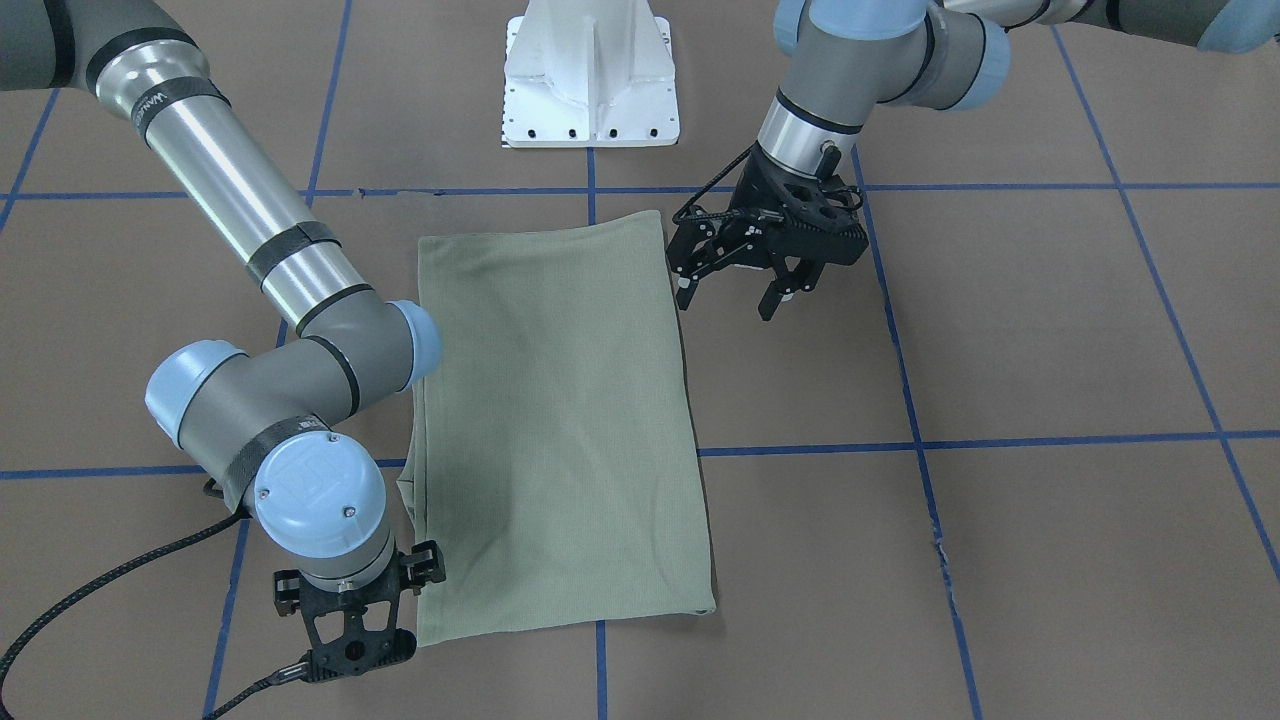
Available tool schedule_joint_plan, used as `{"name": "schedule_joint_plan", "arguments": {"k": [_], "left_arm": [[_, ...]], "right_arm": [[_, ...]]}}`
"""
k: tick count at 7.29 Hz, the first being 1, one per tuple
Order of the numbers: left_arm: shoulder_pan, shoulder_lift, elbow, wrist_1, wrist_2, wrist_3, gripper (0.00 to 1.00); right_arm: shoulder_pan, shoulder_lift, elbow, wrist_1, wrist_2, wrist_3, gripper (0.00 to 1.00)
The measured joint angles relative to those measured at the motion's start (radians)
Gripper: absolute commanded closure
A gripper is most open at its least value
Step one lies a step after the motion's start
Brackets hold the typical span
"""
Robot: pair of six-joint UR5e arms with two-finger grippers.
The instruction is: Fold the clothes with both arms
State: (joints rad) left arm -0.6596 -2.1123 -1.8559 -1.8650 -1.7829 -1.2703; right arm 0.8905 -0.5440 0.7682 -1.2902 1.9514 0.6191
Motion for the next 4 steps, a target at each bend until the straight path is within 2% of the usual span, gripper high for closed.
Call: {"name": "schedule_joint_plan", "arguments": {"k": [1,4], "left_arm": [[0.005,0.0,-0.001,0.0,-0.004,-0.009,0.01],[0.104,0.006,-0.018,-0.002,-0.018,-0.159,0.01]], "right_arm": [[0.006,-0.021,0.062,-0.009,0.033,0.009,0.0],[0.001,-0.217,0.435,-0.121,0.121,0.05,0.0]]}}
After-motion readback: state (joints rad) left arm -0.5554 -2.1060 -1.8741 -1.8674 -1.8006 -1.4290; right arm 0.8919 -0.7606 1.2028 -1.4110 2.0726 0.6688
